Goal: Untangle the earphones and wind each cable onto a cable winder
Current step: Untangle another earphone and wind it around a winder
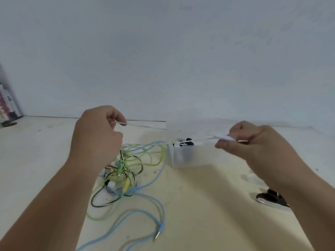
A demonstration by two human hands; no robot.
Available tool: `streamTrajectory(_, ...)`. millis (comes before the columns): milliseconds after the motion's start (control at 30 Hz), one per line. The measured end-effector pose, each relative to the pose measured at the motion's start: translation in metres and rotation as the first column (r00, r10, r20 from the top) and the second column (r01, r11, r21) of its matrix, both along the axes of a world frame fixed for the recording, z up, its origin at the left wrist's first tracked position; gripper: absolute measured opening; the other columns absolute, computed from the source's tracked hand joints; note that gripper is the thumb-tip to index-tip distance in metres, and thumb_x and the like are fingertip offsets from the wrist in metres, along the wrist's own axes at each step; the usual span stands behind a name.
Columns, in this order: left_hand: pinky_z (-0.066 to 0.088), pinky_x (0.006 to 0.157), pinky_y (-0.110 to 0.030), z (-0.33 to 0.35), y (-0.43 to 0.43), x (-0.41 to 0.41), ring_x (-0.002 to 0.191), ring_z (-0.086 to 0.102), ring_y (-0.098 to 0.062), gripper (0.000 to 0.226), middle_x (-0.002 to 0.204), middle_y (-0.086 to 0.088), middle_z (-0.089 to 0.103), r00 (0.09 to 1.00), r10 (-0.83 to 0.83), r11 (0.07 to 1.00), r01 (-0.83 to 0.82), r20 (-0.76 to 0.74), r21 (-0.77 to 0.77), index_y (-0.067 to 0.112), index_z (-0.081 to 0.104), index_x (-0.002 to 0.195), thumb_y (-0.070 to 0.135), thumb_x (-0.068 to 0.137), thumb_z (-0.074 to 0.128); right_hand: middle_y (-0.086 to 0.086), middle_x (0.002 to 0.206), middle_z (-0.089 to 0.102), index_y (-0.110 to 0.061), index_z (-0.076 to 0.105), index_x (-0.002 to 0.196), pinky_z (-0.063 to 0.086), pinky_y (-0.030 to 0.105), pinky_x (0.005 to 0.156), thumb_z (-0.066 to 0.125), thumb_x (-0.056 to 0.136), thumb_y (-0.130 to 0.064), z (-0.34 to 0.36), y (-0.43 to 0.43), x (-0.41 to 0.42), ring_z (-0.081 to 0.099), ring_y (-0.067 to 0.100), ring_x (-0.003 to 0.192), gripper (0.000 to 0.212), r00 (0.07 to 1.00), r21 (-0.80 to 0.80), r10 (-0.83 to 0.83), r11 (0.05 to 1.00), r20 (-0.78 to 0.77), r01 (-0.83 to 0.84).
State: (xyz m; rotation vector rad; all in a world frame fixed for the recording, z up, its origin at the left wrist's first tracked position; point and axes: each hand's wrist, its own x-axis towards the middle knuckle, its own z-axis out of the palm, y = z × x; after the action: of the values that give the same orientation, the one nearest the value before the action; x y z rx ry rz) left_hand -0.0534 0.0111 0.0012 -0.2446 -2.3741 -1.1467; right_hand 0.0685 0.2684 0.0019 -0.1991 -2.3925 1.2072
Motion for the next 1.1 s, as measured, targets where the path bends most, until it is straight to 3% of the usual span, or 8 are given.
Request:
streamTrajectory(167, 0.039, 0.06, -0.026, -0.007, 0.004, -0.002, 0.074, 0.06, -0.009, 0.033, 0.073, 0.004, 0.058, 0.998, -0.021, 0.997, 0.025, 0.054, -0.077, 0.029, 0.063, 0.072, -0.002, 0.068, 0.076, -0.006, 0.094, 0.069, -0.021, 0.08, 0.083, 0.042, 0.027, 0.077, 0.079, 0.066, -0.057, -0.001, 0.006, 0.002, 0.059, 0.01, 0.076, 0.04, 0.982, -0.234, 0.168, 0.955, -0.081, -0.183)
streamTrajectory(300, 0.035, 0.055, -0.025, -0.013, 0.009, -0.001, 0.066, 0.055, -0.012, 0.036, 0.069, 0.005, 0.054, 0.987, -0.087, 0.979, 0.11, 0.136, -0.171, 0.03, 0.064, 0.072, -0.005, 0.069, 0.069, 0.012, 0.093, 0.074, -0.013, 0.064, 0.059, 0.041, 0.028, 0.087, 0.068, 0.072, -0.026, -0.003, 0.005, -0.005, 0.066, 0.02, 0.107, 0.019, 0.894, -0.669, 0.343, 0.595, -0.289, -0.445)
streamTrajectory(400, 0.035, 0.052, -0.025, -0.019, 0.015, 0.0, 0.058, 0.049, -0.012, 0.034, 0.067, 0.005, 0.052, 0.98, -0.137, 0.966, 0.165, 0.147, -0.198, 0.029, 0.065, 0.073, -0.005, 0.074, 0.064, 0.01, 0.067, 0.066, -0.015, 0.048, 0.053, 0.041, 0.034, 0.093, 0.044, 0.083, -0.014, 0.0, 0.003, -0.003, 0.07, 0.027, 0.095, 0.031, 0.868, -0.785, 0.364, 0.401, -0.337, -0.473)
streamTrajectory(567, 0.04, 0.06, -0.032, -0.021, 0.016, -0.003, 0.074, 0.055, -0.019, 0.04, 0.08, 0.005, 0.054, 0.997, -0.049, 0.982, 0.06, 0.065, -0.181, 0.025, 0.063, 0.079, -0.013, 0.077, 0.05, 0.0, 0.053, 0.026, -0.015, 0.037, 0.056, 0.027, 0.025, 0.048, 0.06, 0.075, -0.011, 0.002, 0.004, 0.001, 0.027, 0.018, 0.05, 0.03, 0.944, -0.653, 0.289, 0.686, -0.162, -0.322)
streamTrajectory(667, 0.031, 0.061, -0.034, -0.014, 0.013, 0.002, 0.075, 0.048, -0.019, 0.039, 0.08, 0.012, 0.045, 0.998, 0.016, 0.986, -0.027, -0.065, -0.165, 0.017, 0.059, 0.084, -0.018, 0.072, 0.048, 0.0, 0.055, 0.028, -0.016, 0.035, 0.062, 0.021, 0.024, 0.047, 0.076, 0.077, -0.017, -0.003, 0.007, -0.001, 0.024, 0.017, 0.05, 0.044, 0.991, -0.118, 0.092, 0.99, 0.101, -0.08)
streamTrajectory(800, 0.035, 0.061, -0.034, -0.01, 0.014, 0.001, 0.078, 0.055, -0.023, 0.046, 0.082, 0.004, 0.049, 0.981, 0.016, 0.985, -0.049, -0.193, -0.167, 0.02, 0.055, 0.079, -0.023, 0.065, 0.044, -0.011, 0.043, 0.034, -0.019, 0.038, 0.06, 0.023, 0.019, 0.043, 0.081, 0.07, -0.04, -0.011, 0.004, -0.004, 0.027, 0.008, 0.04, 0.049, 0.929, 0.288, -0.037, 0.955, 0.369, -0.076)
streamTrajectory(967, 0.044, 0.064, -0.035, -0.01, 0.019, 0.007, 0.074, 0.061, -0.007, 0.044, 0.091, -0.003, 0.06, 0.988, -0.007, 1.0, 0.007, -0.151, 0.004, 0.022, 0.05, 0.09, -0.017, 0.075, 0.036, -0.012, 0.055, 0.048, -0.021, 0.05, 0.068, 0.032, 0.023, 0.05, 0.083, 0.064, -0.042, -0.017, 0.004, -0.003, 0.039, 0.007, 0.048, 0.04, 0.895, 0.379, -0.039, 0.913, 0.445, -0.149)
streamTrajectory(1100, 0.038, 0.067, -0.038, -0.012, 0.026, 0.013, 0.091, 0.056, -0.022, 0.038, 0.093, -0.006, 0.059, 0.991, -0.045, 0.999, 0.045, -0.123, -0.01, 0.024, 0.041, 0.101, -0.009, 0.083, 0.038, -0.018, 0.103, 0.061, -0.037, 0.067, 0.098, 0.045, 0.011, 0.072, 0.08, 0.074, -0.033, -0.027, -0.005, -0.009, 0.06, -0.008, 0.088, 0.027, 0.952, 0.273, 0.039, 0.954, 0.305, -0.126)
